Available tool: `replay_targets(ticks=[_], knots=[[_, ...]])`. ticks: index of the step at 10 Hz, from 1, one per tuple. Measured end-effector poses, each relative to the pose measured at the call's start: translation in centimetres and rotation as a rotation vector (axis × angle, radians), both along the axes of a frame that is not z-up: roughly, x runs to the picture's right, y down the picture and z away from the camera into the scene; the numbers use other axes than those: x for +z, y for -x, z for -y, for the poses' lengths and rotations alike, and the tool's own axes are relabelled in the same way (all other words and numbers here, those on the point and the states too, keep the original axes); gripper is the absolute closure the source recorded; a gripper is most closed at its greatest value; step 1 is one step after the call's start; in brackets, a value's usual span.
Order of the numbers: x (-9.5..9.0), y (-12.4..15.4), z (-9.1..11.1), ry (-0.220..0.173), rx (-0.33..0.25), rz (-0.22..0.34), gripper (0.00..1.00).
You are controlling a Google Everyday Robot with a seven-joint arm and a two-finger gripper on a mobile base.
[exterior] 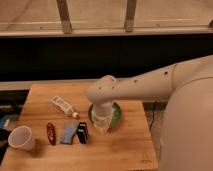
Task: Knock the eraser over
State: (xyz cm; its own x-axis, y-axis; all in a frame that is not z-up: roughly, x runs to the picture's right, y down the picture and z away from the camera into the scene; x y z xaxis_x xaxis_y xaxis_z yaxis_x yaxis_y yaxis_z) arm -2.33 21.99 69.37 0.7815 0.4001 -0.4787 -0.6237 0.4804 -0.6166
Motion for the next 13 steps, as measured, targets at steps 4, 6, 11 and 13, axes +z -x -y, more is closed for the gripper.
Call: replay_targets(ticks=[4,6,11,13], knots=[[-0.4,2.4,-2.0,0.019,-0.040,0.042,1.00],[0.4,5.0,-1.5,0.010,-0.069,0.076,1.00],[0.9,10.1,3.2,-0.072,-0.058,0.170,1.00],[0.0,9.2,5.9,-0.138,-0.009,0.173,1.00]])
